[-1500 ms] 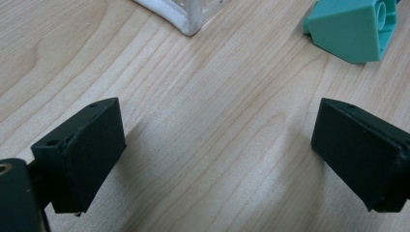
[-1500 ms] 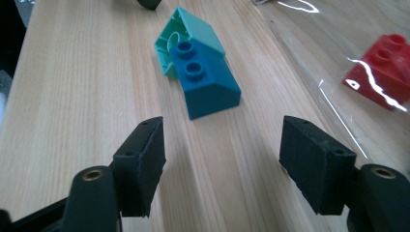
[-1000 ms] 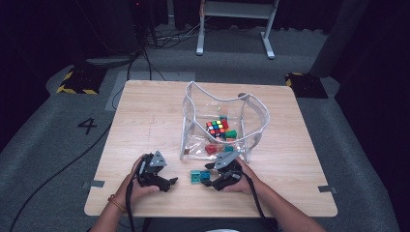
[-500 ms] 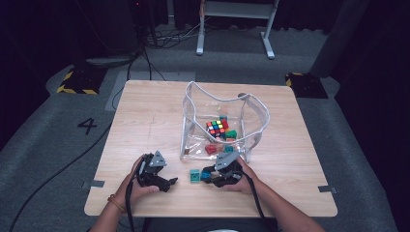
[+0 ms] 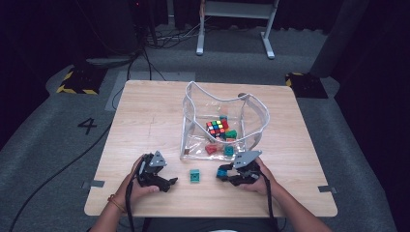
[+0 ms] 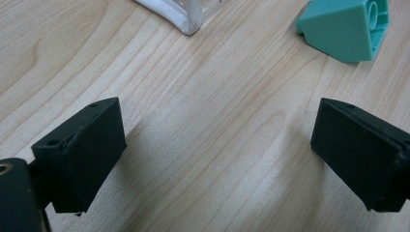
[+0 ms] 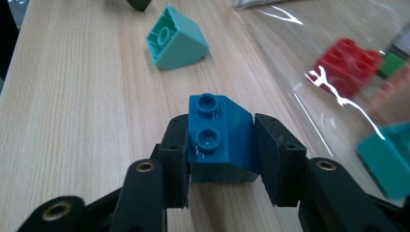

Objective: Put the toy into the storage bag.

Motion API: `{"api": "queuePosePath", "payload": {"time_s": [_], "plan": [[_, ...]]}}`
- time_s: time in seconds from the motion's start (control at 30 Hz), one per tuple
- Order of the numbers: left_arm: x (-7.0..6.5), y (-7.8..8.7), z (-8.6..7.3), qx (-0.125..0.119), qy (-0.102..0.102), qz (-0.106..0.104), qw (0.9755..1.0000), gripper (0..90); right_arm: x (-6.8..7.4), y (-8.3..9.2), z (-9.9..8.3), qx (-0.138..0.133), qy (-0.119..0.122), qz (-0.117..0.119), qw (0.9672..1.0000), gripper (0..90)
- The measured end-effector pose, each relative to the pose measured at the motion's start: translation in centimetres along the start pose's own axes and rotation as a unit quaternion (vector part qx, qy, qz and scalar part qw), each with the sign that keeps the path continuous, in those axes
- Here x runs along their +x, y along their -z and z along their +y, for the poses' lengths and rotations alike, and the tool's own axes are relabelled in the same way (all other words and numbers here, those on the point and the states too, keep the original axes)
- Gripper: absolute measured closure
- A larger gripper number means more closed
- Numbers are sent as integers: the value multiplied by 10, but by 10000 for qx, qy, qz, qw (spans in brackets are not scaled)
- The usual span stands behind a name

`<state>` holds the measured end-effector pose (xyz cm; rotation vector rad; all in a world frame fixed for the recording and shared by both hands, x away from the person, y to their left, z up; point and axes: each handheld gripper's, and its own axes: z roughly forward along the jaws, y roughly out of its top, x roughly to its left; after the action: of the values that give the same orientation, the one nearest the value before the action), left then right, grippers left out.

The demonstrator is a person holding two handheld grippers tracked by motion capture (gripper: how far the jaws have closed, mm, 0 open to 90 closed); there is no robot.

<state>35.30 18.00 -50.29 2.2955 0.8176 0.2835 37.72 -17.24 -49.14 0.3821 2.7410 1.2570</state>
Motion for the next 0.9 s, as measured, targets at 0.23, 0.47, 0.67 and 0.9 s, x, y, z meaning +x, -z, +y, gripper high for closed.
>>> {"api": "queuePosePath", "payload": {"time_s": [0.23,0.47,0.67,0.9], "plan": [[0,0,0,-3,2,2,10000,53,-5,21,-12,-61,-146,-274,9995,591],[0,0,0,-9,-4,3,10000,54,-17,44,-27,-269,-161,-564,9979,591],[0,0,0,-9,-4,3,10000,54,-23,66,-36,-194,-244,-796,9963,591],[0,0,0,-9,-4,3,10000,54,-33,91,-45,-256,-454,-1120,9923,591]]}}
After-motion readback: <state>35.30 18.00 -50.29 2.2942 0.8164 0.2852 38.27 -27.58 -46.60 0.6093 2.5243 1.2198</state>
